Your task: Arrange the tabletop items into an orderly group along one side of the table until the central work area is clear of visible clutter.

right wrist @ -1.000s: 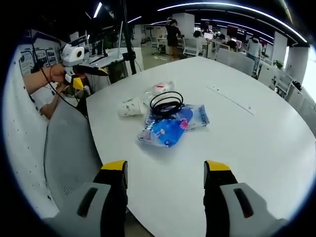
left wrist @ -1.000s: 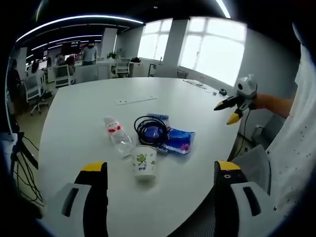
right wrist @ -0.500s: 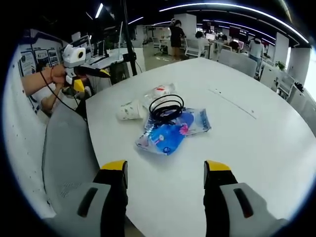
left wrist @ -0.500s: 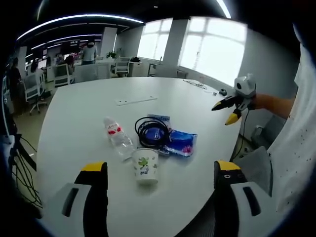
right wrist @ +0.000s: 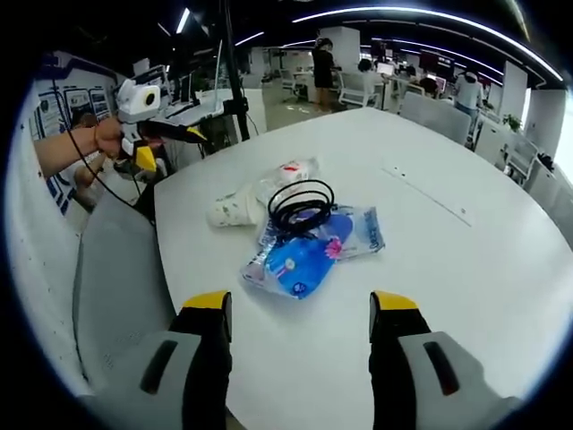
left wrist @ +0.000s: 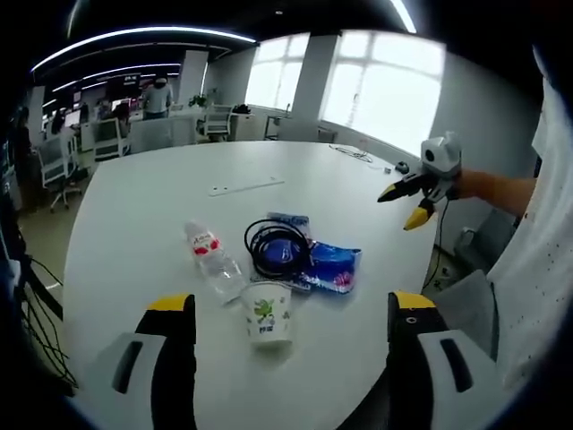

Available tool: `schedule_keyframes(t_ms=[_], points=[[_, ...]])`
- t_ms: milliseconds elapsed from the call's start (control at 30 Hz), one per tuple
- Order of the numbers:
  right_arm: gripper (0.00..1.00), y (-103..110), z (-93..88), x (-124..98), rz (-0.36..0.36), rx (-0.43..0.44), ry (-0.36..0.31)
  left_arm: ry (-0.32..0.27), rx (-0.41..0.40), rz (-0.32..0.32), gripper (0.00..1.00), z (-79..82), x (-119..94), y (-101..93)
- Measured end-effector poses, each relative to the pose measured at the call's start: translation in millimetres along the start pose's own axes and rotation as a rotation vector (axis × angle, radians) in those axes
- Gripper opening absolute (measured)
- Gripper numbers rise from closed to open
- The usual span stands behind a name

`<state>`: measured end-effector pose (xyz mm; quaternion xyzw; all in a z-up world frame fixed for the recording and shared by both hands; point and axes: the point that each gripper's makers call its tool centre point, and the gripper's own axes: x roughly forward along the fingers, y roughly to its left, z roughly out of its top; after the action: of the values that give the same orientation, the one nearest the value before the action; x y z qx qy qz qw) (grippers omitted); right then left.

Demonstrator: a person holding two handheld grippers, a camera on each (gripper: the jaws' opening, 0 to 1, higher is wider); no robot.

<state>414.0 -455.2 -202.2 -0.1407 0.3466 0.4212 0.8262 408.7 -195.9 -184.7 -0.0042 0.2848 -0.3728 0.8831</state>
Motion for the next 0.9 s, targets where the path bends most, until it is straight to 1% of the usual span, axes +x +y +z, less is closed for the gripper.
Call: schedule_keyframes(t_ms=[467,900], points=[[0.60,-12,12.1,14,0.005,-0.004,-0.003,0.003,0.008,-0.020,0.89,9.1,19,8.1],[0.59,-18,22.9,31,0.024,-0.016,-0.002,0.005,0.017,-0.043,0.89,17.7,38,12.9]])
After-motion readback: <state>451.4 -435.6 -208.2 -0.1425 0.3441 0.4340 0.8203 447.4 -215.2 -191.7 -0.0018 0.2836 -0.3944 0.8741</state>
